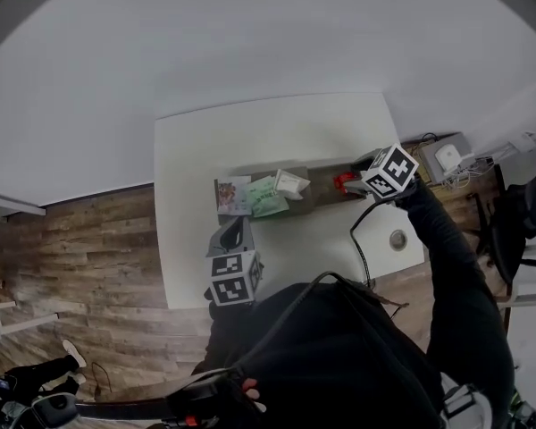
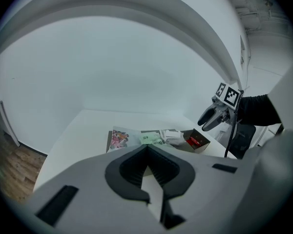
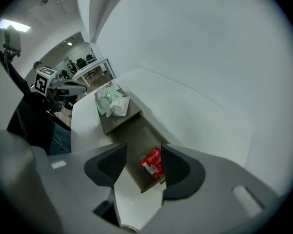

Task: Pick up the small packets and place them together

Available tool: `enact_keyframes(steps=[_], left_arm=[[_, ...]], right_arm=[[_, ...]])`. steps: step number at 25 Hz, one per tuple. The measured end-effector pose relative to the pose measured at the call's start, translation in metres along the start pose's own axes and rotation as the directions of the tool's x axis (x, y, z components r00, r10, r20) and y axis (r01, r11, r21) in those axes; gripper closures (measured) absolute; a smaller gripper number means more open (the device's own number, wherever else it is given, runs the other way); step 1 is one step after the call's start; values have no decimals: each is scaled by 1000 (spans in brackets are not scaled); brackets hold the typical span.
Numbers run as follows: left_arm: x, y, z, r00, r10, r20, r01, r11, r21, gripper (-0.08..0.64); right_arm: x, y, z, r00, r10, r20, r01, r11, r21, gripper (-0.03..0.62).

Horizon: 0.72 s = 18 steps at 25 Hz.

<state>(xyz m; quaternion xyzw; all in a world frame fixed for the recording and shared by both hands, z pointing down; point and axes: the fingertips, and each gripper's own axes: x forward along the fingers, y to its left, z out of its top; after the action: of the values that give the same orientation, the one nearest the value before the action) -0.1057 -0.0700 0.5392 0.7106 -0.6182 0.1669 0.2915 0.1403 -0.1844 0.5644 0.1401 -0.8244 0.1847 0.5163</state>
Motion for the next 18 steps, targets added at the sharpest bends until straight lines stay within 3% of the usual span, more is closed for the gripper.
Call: enact_keyframes(steps=[13,18], left_arm=[[-4,2,-6,1000,14,-1,-14,1000,-24,560],[-5,0,-6,1000,10,1,-10,1000,-25,560]], right_arm=[[46,-4,-26,985,-93,-146,106,991,87,382],[51,-12,-32,963,-148,-223,177,977,116,382]])
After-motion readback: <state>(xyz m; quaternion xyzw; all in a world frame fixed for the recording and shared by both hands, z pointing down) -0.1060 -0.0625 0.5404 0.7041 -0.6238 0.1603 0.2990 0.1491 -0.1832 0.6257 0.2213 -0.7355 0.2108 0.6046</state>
